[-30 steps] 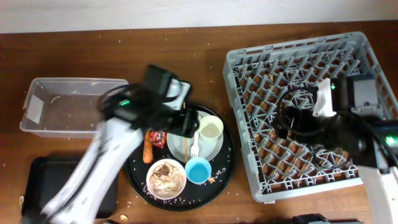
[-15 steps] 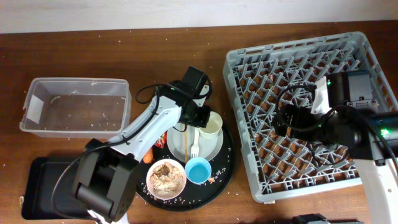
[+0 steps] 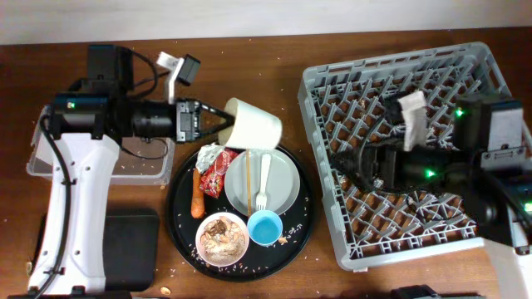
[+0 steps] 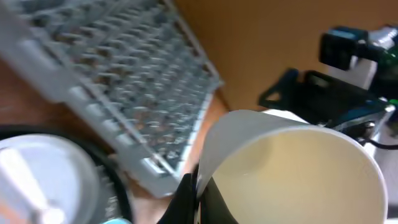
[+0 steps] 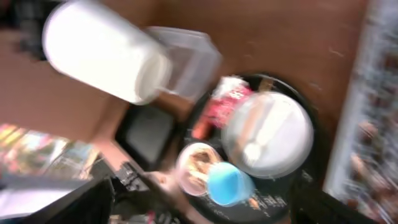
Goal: Sort waste into correct bins and load items into the dishwasher rack
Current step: 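Hand the white cup to the right gripper and place it in the rack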
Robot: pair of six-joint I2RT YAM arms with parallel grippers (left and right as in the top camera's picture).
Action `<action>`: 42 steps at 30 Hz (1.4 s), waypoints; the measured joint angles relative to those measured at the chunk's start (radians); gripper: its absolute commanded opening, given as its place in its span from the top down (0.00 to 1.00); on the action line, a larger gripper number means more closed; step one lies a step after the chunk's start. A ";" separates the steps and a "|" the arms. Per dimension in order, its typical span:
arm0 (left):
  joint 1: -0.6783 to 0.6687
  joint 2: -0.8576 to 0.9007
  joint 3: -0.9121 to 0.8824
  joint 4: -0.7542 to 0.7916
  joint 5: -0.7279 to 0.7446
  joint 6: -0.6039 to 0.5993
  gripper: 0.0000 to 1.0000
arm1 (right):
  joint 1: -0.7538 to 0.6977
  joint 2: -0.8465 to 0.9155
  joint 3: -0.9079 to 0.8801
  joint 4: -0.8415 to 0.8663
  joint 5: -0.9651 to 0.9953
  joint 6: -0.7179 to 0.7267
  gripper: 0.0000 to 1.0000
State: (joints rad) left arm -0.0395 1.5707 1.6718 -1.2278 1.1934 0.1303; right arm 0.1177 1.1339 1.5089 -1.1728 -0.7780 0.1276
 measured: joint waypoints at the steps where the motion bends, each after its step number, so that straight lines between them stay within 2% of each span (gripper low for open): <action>1: -0.030 0.000 0.000 -0.006 0.053 0.015 1.00 | 0.047 0.002 0.000 0.039 -0.048 -0.010 0.12; 5: -0.117 0.000 0.000 -0.010 0.122 0.035 1.00 | 0.204 0.017 -0.002 0.187 -0.105 -0.034 0.12; 11: -0.122 0.000 0.000 -0.008 0.217 0.035 1.00 | 0.221 0.064 -0.002 0.215 -0.111 -0.050 0.14; 19: -0.122 0.000 0.000 -0.010 0.272 0.035 1.00 | 0.222 0.064 -0.002 0.312 -0.178 -0.067 0.41; 20: -0.121 0.000 0.000 -0.010 0.280 0.038 1.00 | 0.221 0.064 -0.002 0.313 -0.197 -0.072 0.31; 24: -0.122 0.000 0.000 -0.010 0.285 0.042 1.00 | 0.219 0.065 -0.002 0.309 -0.214 -0.074 0.31; 26: -0.125 0.000 0.000 -0.009 0.285 0.042 1.00 | 0.219 0.065 -0.002 0.309 -0.215 -0.075 0.36; 29: -0.135 0.000 0.000 0.019 0.288 0.043 1.00 | 0.218 0.065 -0.002 0.301 -0.219 -0.080 0.48; 30: -0.135 0.000 0.000 0.021 0.288 0.044 0.77 | 0.217 0.065 -0.002 0.299 -0.224 -0.079 0.51; 31: -0.134 0.000 0.000 0.023 0.289 0.046 0.39 | 0.217 0.065 -0.002 0.298 -0.227 -0.079 0.51; 32: -0.134 0.000 0.000 0.027 0.288 0.054 0.13 | 0.218 0.064 -0.002 0.296 -0.227 -0.077 0.51; 33: -0.137 0.000 0.000 0.028 0.283 0.050 0.01 | 0.222 0.061 -0.002 0.294 -0.223 -0.076 0.52; 37: -0.141 0.000 0.000 0.071 0.275 0.049 0.01 | 0.203 -0.019 -0.002 0.249 -0.101 -0.039 0.52; 39: -0.141 0.000 0.000 0.087 0.266 0.049 0.01 | 0.104 -0.092 0.002 0.143 -0.023 -0.009 0.52; 42: -0.141 0.000 0.000 0.089 0.209 0.049 0.01 | -0.130 -0.143 0.012 -0.087 0.124 0.047 0.53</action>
State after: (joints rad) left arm -0.1802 1.5707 1.6718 -1.1393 1.4025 0.1791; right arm -0.0120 0.9909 1.5211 -1.2598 -0.6544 0.1741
